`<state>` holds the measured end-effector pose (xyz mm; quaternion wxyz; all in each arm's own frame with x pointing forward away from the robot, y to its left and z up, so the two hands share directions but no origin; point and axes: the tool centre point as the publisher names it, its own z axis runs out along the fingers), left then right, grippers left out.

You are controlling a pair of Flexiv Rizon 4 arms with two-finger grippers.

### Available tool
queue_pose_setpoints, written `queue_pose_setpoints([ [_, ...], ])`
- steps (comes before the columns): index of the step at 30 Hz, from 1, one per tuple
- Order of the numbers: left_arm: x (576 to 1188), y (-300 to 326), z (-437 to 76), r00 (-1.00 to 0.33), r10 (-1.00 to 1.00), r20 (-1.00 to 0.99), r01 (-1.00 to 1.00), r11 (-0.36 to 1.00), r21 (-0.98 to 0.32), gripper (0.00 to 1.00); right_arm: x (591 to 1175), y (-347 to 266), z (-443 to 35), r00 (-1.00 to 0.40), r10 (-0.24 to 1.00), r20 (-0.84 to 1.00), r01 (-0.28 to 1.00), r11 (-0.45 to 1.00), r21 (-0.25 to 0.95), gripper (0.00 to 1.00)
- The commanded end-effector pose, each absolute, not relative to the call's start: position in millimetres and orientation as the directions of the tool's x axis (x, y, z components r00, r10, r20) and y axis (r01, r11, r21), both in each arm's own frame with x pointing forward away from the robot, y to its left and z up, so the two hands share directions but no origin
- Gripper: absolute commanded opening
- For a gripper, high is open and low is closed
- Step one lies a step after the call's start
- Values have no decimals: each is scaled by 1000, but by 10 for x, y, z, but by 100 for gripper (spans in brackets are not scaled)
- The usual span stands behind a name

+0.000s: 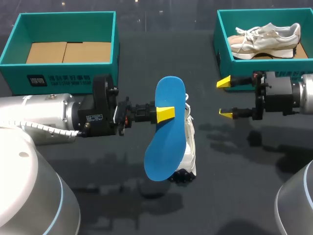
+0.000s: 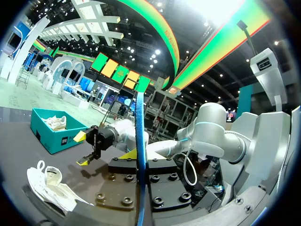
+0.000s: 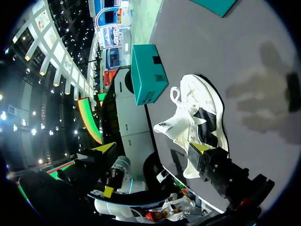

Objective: Take the shoe out of the shoebox, open the shoe tongue, remove and reinsert the insole, then place the shoe into the shoebox

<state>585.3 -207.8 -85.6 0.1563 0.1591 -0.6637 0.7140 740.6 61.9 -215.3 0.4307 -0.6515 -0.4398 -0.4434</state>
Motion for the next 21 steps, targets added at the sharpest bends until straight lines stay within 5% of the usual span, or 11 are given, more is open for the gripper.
queue_pose_setpoints([
  [1, 5882, -2104, -874, -922, 1, 386, -386, -62, -921, 0, 7410, 624, -2133, 227, 156, 961, 955, -230, -188, 100],
  [13, 6191, -2099, -807, -985, 111, -135, 135, -3, -991, 0, 7480, 699, -2076, 330, 89, 940, 927, -220, -305, 100],
  [21, 6191, -2099, -807, -985, 111, -135, 135, -3, -991, 0, 7480, 699, -2076, 330, 89, 940, 927, -220, -305, 100],
])
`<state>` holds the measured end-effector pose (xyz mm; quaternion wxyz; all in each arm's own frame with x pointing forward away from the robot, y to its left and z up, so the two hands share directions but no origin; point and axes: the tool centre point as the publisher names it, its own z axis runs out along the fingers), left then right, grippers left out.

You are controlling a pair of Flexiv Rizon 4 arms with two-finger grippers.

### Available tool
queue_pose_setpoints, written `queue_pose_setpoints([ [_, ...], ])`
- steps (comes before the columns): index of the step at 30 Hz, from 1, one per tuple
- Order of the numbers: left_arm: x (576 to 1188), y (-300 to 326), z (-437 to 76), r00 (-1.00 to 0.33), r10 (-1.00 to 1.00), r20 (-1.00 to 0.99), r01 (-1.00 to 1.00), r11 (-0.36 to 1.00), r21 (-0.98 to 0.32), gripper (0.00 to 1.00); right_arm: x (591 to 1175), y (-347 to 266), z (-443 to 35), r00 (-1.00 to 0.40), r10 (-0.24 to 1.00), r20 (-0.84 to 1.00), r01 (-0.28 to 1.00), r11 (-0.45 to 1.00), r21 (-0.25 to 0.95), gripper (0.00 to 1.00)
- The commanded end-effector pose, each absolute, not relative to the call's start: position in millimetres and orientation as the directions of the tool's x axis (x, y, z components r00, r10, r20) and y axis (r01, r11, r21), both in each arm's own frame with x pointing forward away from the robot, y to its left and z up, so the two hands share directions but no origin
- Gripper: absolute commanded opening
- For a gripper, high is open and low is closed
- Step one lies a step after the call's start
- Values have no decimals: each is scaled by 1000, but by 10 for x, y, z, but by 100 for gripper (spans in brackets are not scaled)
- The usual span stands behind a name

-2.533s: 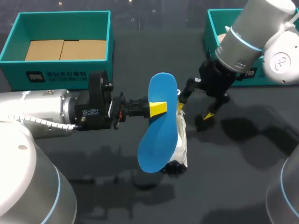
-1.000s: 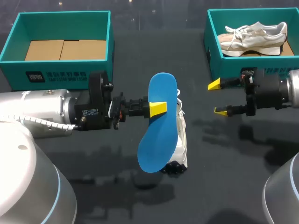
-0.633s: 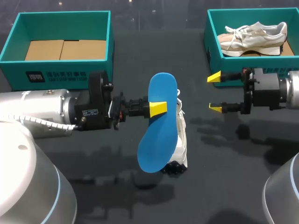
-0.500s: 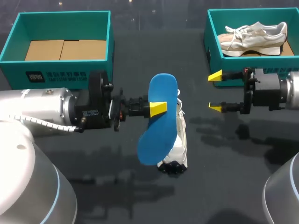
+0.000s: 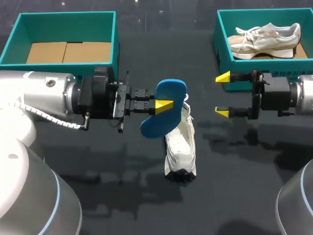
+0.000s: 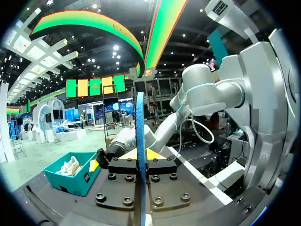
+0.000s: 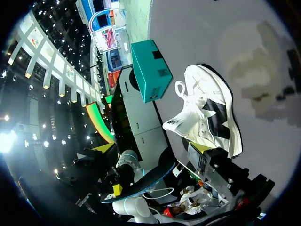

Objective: Take the shoe out of the shoebox, open the shoe tongue, remove and reinsert the insole, then place the shoe into the shoebox

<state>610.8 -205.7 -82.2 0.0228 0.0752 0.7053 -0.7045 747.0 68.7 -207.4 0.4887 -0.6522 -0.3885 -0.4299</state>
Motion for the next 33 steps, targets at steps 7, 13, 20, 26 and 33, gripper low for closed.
queue_pose_setpoints([
  [7, 6308, -2177, -915, -930, 114, -350, 354, 19, -935, 0, 7540, 657, -2000, 370, 25, 929, 901, -253, -352, 100],
  [13, 6433, -2304, -1026, -788, 139, -600, 609, 29, -793, 0, 7574, 673, -1866, 414, -29, 910, 880, -243, -408, 100],
  [20, 6441, -2333, -1054, -686, 165, -709, 718, -8, -696, 0, 7587, 704, -1798, 466, -64, 882, 860, -200, -469, 100],
  [26, 6441, -2333, -1054, -686, 165, -709, 718, -8, -696, 0, 7587, 704, -1798, 466, -64, 882, 860, -200, -469, 100],
  [33, 6502, -2442, -1213, -497, 194, -846, 863, 10, -505, 0, 7605, 730, -1874, 374, -64, 925, 898, -223, -379, 100],
])
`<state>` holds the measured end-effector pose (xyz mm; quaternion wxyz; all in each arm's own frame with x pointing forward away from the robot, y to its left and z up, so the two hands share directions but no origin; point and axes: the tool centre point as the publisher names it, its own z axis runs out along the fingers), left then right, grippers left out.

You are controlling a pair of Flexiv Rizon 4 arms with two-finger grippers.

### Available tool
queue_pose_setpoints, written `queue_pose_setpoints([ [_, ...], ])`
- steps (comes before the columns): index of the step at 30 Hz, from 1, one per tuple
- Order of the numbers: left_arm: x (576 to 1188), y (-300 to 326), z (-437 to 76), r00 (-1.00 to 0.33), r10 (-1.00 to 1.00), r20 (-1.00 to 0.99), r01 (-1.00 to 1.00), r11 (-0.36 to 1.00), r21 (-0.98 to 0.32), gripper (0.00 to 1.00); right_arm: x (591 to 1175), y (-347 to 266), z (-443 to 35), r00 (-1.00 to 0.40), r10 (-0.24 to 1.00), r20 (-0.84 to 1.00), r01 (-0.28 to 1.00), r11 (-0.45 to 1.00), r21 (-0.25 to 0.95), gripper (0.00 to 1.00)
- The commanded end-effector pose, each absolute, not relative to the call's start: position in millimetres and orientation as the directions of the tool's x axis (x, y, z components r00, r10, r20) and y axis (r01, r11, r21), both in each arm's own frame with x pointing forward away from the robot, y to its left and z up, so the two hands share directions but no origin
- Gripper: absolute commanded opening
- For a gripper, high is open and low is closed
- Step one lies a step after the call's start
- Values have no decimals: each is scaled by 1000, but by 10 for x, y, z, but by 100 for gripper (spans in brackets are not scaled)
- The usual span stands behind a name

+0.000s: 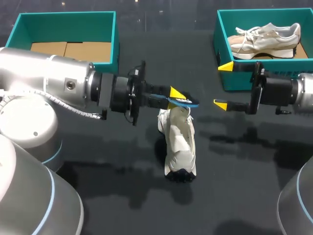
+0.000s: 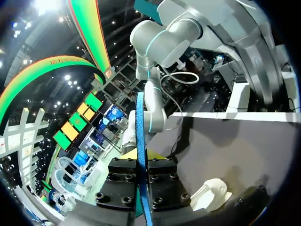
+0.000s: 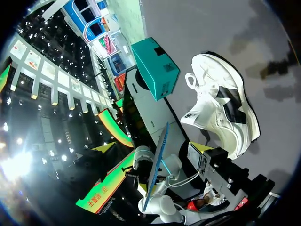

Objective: Take the shoe out of the shoebox, open the shoe tongue, remove and reinsert the insole, then place the shoe into the shoebox

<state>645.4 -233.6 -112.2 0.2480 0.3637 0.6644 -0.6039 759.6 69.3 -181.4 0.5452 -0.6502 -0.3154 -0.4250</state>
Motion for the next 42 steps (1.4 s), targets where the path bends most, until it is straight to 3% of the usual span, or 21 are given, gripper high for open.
queue_pose_setpoints([
  [1, 6524, -2461, -1233, -468, 189, -863, 879, 1, -476, 0, 7609, 739, -1891, 359, -65, 931, 905, -222, -364, 100],
  [5, 6553, -2526, -1294, -288, 192, -938, 953, -36, -300, 0, 7620, 771, -1918, 266, -78, 961, 933, -232, -277, 100],
  [8, 6565, -2542, -1300, -221, 188, -957, 969, -73, -238, 0, 7620, 789, -1909, 217, -75, 973, 940, -252, -229, 100],
  [19, 6565, -2542, -1300, -221, 188, -957, 969, -73, -238, 0, 7619, 792, -1902, 206, -73, 976, 943, -251, -218, 100],
  [23, 6569, -2575, -1464, -48, 168, -985, 993, -98, -65, 0, 7612, 833, -1889, 193, -66, 979, 948, -244, -203, 100],
  [28, 6608, -2586, -1616, 65, 128, -990, 989, -140, 47, 0, 7542, 927, -1832, 125, -70, 990, 965, -224, -138, 100],
  [42, 6626, -2537, -1705, 115, 26, -993, 974, -202, 107, 0, 7458, 981, -1781, 1, -51, 999, 976, -217, -12, 100],
])
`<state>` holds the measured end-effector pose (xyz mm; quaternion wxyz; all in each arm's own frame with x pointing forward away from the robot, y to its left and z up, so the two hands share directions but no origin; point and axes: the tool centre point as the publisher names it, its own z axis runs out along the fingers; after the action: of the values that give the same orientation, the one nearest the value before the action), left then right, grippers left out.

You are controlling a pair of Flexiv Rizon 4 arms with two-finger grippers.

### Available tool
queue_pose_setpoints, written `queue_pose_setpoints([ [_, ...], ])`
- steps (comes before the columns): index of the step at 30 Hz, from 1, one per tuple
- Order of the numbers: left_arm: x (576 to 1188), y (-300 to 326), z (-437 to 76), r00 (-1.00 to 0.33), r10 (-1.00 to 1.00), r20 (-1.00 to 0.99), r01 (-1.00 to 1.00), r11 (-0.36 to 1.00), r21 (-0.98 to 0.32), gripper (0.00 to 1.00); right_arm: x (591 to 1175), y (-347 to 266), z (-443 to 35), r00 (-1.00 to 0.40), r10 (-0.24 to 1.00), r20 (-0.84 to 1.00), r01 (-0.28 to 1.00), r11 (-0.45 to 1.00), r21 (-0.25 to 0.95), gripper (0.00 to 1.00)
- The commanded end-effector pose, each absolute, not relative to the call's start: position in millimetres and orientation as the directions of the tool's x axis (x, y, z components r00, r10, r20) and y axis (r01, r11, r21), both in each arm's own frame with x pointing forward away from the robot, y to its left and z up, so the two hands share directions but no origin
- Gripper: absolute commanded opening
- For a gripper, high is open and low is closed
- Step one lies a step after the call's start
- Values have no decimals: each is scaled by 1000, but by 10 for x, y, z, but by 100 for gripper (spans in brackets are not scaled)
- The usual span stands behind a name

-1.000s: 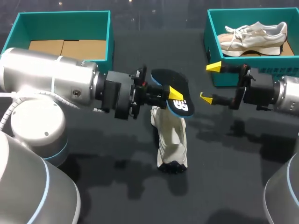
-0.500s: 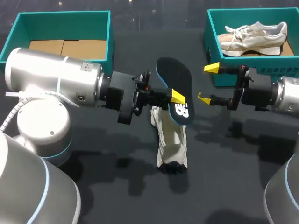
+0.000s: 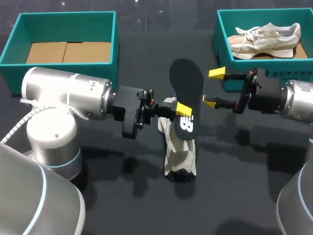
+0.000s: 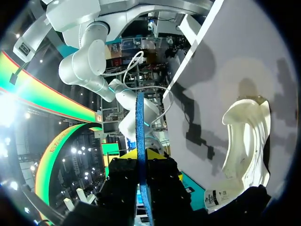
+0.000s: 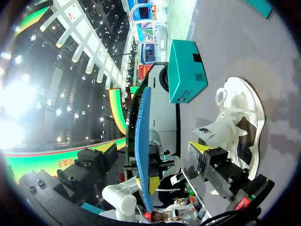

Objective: Take the shoe out of the shoebox, open the shoe tongue, remove and reinsert the insole, then place the shoe into the shoebox

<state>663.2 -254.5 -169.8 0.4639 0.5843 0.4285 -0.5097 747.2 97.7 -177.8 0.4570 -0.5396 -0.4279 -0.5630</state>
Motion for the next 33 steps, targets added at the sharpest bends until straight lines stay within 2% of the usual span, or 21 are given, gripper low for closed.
queue_pose_setpoints([
  [1, 6626, -2537, -1705, 115, 26, -993, 974, -202, 107, 0, 7458, 981, -1781, 1, -51, 999, 976, -217, -12, 100],
  [21, 6710, -2599, -1826, 179, -1, -984, 961, -212, 175, 0, 7441, 1051, -1756, -22, -39, 999, 981, -194, 14, 100],
  [33, 6774, -2632, -1908, 160, -1, -987, 966, -205, 156, 0, 7331, 1284, -1819, -35, 34, 999, 984, -174, 40, 100],
])
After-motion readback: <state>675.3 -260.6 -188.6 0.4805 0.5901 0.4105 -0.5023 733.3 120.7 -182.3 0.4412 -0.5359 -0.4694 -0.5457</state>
